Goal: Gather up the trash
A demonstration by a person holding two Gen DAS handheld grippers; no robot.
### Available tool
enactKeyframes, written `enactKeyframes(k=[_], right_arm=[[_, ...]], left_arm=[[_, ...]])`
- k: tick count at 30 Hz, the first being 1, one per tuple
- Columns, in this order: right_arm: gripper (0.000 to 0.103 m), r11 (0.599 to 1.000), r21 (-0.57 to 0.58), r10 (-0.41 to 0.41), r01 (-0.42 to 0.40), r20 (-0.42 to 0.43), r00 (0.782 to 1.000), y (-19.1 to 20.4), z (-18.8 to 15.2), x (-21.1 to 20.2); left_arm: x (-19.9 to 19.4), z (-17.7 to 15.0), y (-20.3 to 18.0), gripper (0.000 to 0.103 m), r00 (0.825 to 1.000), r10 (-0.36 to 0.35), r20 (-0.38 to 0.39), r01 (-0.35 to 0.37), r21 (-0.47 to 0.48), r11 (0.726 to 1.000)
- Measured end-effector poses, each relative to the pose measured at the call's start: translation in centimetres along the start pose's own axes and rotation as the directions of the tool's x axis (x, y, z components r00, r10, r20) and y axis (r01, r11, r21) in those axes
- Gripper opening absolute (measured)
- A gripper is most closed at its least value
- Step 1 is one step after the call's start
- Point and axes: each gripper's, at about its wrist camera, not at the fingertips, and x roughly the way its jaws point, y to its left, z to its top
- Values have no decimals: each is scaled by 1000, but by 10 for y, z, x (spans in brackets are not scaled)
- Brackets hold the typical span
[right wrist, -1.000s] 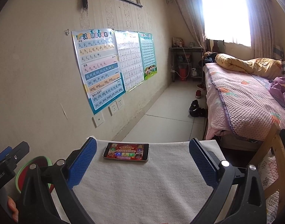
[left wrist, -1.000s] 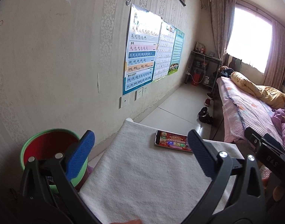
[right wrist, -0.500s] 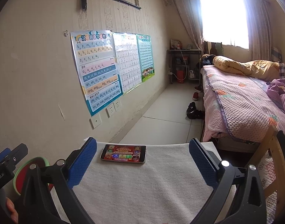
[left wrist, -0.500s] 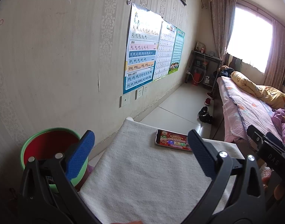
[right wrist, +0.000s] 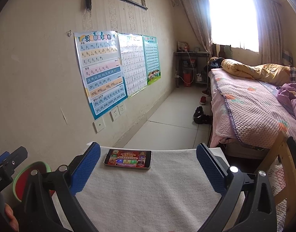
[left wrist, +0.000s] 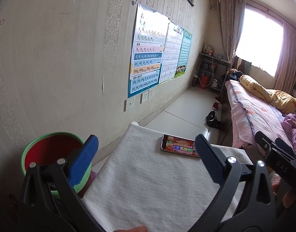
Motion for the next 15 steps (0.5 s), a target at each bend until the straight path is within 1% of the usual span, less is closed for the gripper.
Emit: enactKeyframes(k=[7,10,13,15], right_arm=[[96,1000,-3,-2,2,-3,1000,0,-1,0],[96,1000,-12,-9,8,-25,1000,-2,-7,6],[96,999,10,-47,49,-117,992,-16,-27,23],[96,993,60,-85,100,-205,975,-37,-53,41]], left_arm=[[0,2,3,98,1000,-7,-5,7,-5,1000],[-2,1,5,98,1000,-15,-2,15,-6,1000],[0,-2,8,98,1000,-11,-13,11,1,1000],[3,-7,15,98,999,-10,-40,10,0,1000]])
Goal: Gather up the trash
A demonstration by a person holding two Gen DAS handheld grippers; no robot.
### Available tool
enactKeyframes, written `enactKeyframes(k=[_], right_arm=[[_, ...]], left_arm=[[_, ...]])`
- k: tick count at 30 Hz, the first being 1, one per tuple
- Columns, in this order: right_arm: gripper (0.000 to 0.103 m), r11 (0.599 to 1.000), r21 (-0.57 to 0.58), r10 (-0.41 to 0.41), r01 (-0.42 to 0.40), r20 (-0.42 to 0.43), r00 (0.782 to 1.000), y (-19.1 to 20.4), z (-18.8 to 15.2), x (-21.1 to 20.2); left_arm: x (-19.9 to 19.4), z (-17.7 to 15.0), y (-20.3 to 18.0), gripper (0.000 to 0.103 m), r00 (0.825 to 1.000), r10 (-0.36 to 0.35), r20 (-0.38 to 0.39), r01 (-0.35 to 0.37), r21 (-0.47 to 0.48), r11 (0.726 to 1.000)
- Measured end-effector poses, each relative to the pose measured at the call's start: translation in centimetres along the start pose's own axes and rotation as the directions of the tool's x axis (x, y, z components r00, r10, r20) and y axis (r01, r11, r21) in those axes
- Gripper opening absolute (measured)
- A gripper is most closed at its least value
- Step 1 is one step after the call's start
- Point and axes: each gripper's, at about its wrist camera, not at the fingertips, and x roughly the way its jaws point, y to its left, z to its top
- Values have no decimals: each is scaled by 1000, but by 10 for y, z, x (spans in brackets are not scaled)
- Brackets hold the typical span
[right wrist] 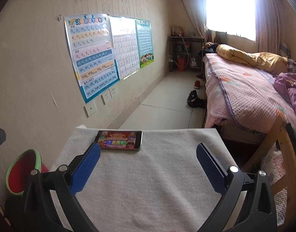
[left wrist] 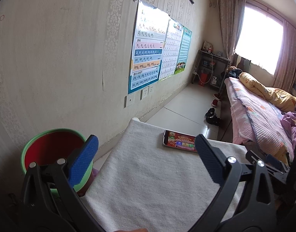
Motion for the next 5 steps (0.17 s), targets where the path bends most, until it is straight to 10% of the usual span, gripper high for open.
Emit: enactKeyframes(k=[5], right_arm=[[96,975,-17,-220,221,-205,954,-55,-62,57]], left_arm=[[13,-22,45,98,993,-40,-115,31,-79,996]])
